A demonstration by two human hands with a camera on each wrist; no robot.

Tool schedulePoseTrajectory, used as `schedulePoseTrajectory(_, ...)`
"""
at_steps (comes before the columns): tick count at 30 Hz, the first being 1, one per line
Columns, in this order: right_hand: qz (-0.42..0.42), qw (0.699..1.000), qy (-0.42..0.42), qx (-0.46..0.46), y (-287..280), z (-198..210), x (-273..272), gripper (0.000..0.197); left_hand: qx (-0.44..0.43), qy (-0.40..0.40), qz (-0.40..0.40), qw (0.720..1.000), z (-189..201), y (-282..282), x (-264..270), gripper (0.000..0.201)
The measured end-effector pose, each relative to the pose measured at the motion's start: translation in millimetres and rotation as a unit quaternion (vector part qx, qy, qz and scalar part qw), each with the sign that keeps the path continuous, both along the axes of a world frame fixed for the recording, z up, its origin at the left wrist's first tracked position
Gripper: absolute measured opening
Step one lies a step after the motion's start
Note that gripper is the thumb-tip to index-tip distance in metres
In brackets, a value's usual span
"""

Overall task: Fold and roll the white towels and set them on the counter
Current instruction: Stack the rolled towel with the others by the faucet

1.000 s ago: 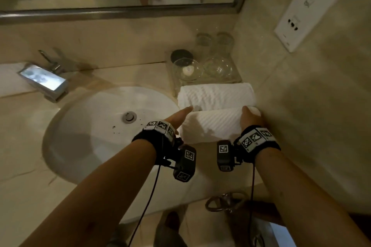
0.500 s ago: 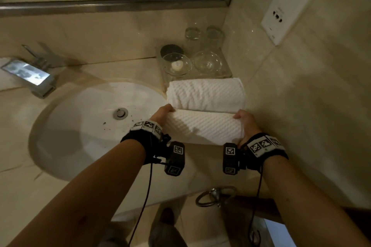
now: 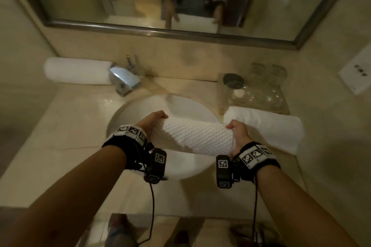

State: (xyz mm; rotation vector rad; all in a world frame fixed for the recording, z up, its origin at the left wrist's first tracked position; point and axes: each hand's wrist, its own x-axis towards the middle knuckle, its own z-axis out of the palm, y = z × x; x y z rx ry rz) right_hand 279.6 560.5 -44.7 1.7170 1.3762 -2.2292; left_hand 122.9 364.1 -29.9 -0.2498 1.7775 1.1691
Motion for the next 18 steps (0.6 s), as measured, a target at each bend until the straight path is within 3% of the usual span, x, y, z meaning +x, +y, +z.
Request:
schedulePoseTrajectory(9,0.122,0.987,0.039,-0.094,-124.6,10.2,-137.9,0.025,-0.025,0.026,0.088,0.995,14.2,-154.6,-120.1,0.034)
schedulePoseTrajectory(14,0.101,0.987,0.075,-0.1,-198.3,1.1,-220.5,0.037,-0.009,0.028,0.149,0.988,12.9,-223.3,-191.8,0.033)
schedulePoseTrajectory(18,0.073,0.991,0.085,-0.079,-248.2,-2.4,-283.6,0.039,0.075,0.011,0.214,0.974,-1.2,-263.8,-255.5,0.032)
